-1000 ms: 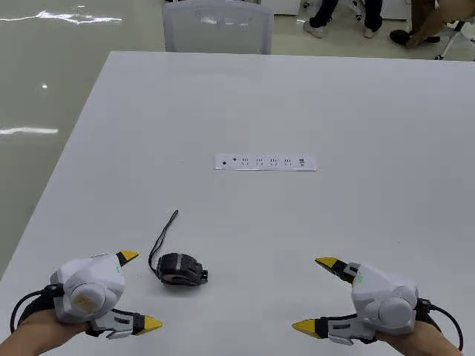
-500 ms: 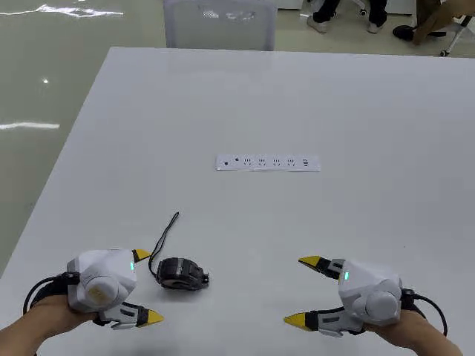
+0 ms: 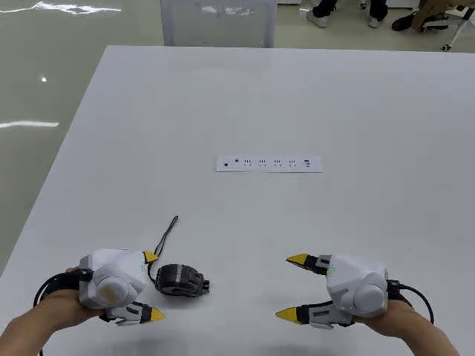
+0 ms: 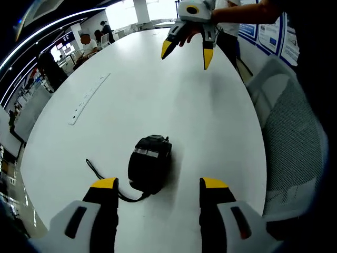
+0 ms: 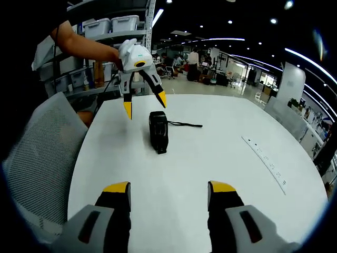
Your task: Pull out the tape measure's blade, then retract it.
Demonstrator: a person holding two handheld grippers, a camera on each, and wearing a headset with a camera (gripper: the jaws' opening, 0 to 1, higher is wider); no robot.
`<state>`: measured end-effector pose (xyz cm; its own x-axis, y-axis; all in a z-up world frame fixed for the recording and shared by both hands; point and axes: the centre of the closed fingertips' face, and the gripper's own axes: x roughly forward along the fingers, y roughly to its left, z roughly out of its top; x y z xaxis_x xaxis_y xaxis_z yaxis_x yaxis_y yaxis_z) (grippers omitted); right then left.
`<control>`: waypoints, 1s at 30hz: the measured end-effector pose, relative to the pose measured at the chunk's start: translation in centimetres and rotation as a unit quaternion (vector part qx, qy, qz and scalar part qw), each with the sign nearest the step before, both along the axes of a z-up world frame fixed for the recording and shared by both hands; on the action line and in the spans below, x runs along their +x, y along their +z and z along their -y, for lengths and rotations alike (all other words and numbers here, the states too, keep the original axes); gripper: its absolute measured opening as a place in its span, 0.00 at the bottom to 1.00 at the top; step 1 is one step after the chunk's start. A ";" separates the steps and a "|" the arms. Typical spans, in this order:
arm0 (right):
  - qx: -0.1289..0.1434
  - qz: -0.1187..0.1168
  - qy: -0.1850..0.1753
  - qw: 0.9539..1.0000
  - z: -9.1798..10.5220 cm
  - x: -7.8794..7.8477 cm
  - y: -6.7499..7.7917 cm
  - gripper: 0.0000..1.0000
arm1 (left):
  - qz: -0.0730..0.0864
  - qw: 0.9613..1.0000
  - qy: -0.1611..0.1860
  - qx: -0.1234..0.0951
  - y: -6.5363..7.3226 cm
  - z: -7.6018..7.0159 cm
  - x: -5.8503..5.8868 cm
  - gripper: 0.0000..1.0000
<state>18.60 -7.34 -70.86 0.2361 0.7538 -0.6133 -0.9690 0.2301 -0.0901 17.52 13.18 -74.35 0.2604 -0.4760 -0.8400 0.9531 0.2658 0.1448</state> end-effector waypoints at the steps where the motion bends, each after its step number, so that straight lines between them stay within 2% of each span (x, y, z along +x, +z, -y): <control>1: 0.000 -0.001 0.003 1.000 -0.3 0.1 -0.1 0.59 | 0.000 1.000 -0.004 0.003 -0.2 0.0 0.1 0.57; 11: -0.004 -0.006 0.027 1.000 -2.3 0.5 -1.1 0.56 | -0.009 0.999 -0.032 0.023 -1.8 0.0 0.7 0.50; 22: 0.002 -0.009 0.045 0.999 -4.6 1.4 -2.0 0.52 | -0.013 0.998 -0.052 0.033 -3.1 0.1 1.5 0.44; 30: 0.012 -0.009 0.064 0.998 -6.6 1.4 -2.2 0.49 | -0.020 0.997 -0.064 0.036 -3.9 0.5 1.9 0.39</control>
<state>20.05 -0.73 -73.11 0.1256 0.7917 -0.5978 -0.9920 0.1061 -0.0680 19.46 12.73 -78.30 0.1670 -0.4409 -0.8819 0.9840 0.1316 0.1205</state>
